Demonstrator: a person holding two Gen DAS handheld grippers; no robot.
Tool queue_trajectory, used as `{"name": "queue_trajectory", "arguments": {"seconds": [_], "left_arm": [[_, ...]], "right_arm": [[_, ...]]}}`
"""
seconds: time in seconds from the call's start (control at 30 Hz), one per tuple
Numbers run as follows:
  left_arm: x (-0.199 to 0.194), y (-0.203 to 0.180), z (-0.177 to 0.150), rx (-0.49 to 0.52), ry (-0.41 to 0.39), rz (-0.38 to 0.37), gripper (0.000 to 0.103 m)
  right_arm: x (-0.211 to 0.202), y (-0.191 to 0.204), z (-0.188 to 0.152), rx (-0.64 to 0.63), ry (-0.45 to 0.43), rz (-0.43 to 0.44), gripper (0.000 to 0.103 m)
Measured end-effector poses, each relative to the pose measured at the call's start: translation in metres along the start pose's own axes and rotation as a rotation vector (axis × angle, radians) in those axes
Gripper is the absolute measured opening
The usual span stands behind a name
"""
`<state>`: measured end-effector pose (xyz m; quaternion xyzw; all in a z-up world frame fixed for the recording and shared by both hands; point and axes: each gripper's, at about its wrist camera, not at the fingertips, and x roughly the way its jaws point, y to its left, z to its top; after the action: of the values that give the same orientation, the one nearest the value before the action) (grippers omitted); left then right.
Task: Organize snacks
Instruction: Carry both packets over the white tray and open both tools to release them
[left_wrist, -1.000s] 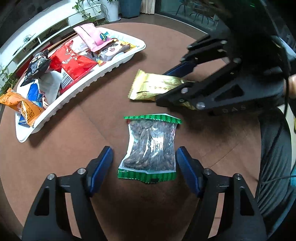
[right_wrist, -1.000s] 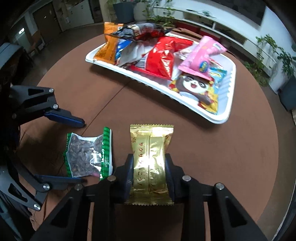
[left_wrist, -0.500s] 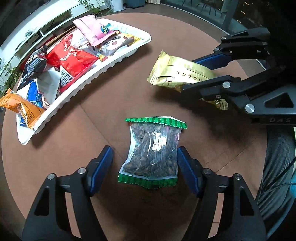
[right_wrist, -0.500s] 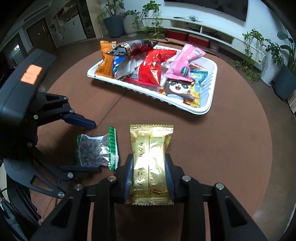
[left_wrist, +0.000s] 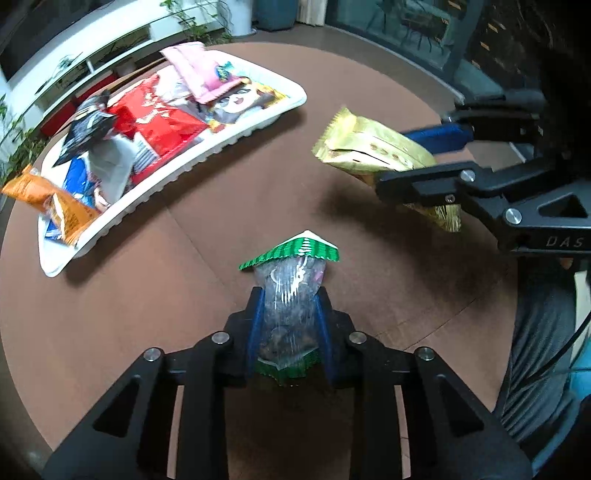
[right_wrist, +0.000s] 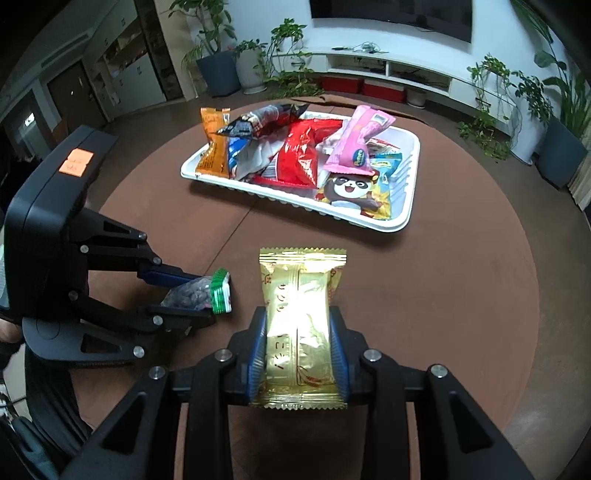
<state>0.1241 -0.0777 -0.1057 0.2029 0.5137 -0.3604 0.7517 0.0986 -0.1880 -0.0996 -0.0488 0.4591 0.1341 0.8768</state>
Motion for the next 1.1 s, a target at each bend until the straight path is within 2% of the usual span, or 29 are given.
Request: {"name": "queue_trajectory", "arguments": {"seconds": [0.2,0.27,0.47,0.63,0.77,1.1], "left_arm": [[-0.023,0.012,-0.019,-0.100,-0.075,-0.046,0.024],[-0.024,0.015,-0.021,-0.121,-0.099,-0.041,0.023],[-0.034,0.019,-0.034,-0.155,-0.129,-0.043,0.022],[-0.050,0.030,-0.048,-0.225,-0.176,-0.071,0.022],[-0.064,0.043,-0.045,-0.275,-0.235,-0.084,0.022],[-0.124,0.100,-0.021,-0.374,-0.397,-0.043,0.022]], "right_arm": [[0.000,0.003,-0.004,0.053,-0.016,0.037,0.034],[0.001,0.003,-0.006,0.069,-0.013,0.050,0.034],[0.000,0.000,-0.008,0.120,-0.021,0.063,0.034],[-0.005,-0.011,-0.008,0.187,-0.045,0.071,0.034],[-0.012,-0.027,-0.008,0.256,-0.071,0.075,0.034],[-0.044,-0.079,0.007,0.436,-0.183,0.016,0.034]]}}
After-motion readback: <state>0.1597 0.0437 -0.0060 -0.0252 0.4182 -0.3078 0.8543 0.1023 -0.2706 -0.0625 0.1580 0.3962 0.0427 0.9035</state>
